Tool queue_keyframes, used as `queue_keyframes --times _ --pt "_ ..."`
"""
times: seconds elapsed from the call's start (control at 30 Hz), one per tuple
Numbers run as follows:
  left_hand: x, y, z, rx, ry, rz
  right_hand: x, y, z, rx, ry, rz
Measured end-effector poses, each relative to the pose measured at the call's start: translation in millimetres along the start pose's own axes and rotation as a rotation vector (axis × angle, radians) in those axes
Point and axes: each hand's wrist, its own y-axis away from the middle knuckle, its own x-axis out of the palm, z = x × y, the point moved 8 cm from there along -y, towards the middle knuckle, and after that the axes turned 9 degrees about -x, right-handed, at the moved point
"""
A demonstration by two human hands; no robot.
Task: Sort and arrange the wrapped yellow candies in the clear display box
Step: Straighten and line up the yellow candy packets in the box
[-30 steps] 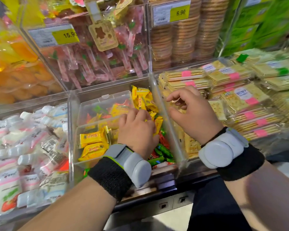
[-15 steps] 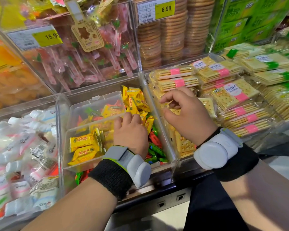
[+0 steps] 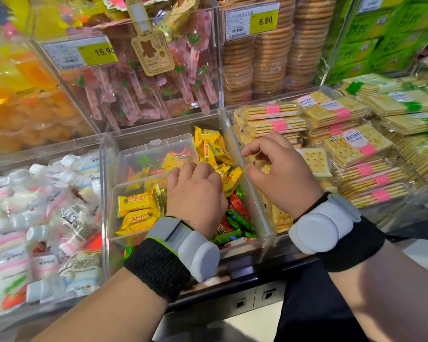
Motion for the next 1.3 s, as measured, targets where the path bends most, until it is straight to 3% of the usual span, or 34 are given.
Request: queue_keyframes --times 0.5,1.3 --pt "-45 15 51 -0.114 0.326 -0.13 37 -2 42 -0.039 0.048 0.128" --pt "-49 26 165 -0.3 0.455 -0.206 120 -25 94 -0.218 0.017 0.242"
